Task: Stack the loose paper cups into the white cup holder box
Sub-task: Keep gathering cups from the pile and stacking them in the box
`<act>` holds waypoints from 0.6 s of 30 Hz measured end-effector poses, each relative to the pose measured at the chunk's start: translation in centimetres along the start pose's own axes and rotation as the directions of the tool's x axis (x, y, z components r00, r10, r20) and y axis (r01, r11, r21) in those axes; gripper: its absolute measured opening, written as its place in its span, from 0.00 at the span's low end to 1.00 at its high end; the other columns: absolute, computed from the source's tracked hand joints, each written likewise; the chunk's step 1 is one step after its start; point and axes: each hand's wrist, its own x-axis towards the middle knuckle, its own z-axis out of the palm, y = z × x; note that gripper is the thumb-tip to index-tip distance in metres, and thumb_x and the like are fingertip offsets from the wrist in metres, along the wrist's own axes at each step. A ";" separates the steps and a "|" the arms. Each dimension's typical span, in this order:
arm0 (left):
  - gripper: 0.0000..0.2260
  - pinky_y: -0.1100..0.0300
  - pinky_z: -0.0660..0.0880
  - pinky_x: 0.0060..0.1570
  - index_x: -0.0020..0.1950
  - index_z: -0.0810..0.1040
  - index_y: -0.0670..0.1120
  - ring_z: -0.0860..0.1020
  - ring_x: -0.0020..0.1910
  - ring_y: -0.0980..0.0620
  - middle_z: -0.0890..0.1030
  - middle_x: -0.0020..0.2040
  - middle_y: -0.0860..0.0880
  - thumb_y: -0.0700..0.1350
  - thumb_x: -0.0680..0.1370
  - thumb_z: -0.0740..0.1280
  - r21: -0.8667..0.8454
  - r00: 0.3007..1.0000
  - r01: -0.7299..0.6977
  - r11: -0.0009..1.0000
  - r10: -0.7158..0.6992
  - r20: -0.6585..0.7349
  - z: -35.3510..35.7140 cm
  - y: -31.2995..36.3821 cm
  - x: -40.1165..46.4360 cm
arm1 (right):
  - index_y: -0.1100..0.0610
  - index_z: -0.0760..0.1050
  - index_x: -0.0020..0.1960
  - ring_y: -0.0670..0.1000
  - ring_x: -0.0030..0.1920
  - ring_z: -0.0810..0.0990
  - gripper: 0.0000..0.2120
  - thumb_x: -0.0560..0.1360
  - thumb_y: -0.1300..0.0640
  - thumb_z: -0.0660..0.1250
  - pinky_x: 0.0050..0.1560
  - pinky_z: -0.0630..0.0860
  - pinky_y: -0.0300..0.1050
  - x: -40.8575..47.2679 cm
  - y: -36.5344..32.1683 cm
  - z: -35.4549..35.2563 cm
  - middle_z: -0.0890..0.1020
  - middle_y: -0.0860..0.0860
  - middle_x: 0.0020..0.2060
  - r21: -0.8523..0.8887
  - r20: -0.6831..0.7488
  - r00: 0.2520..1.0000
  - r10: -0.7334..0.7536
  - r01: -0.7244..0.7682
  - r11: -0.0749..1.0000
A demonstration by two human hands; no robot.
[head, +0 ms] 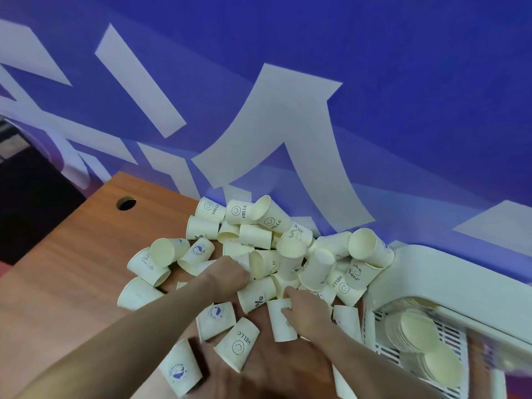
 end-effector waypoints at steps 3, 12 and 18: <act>0.04 0.59 0.64 0.29 0.40 0.75 0.44 0.76 0.38 0.44 0.73 0.33 0.49 0.37 0.75 0.65 -0.016 1.000 0.003 1.000 -0.003 0.029 -0.7 0.3 -0.2 | 0.52 0.72 0.58 0.53 0.55 0.77 0.13 0.76 0.49 0.62 0.50 0.72 0.46 -0.1 0.2 0.0 0.80 0.51 0.53 0.011 0.031 1.000 0.003 -0.004 1.000; 0.07 0.58 0.65 0.32 0.52 0.78 0.46 0.73 0.37 0.48 0.81 0.47 0.49 0.39 0.77 0.63 0.042 0.996 0.082 0.996 -0.080 -0.044 -1.3 0.7 -1.7 | 0.52 0.74 0.54 0.50 0.55 0.76 0.13 0.74 0.47 0.65 0.52 0.72 0.45 -2.1 0.1 -1.3 0.78 0.49 0.54 0.130 0.110 0.992 0.061 -0.076 0.989; 0.08 0.55 0.68 0.38 0.53 0.78 0.45 0.81 0.48 0.45 0.81 0.49 0.47 0.37 0.78 0.62 -0.080 0.959 0.239 0.968 -0.248 -0.137 -1.2 0.9 -2.5 | 0.49 0.73 0.46 0.49 0.49 0.78 0.06 0.74 0.48 0.66 0.49 0.73 0.44 -4.3 -0.2 -2.3 0.78 0.47 0.48 0.210 0.075 0.992 0.102 -0.115 0.971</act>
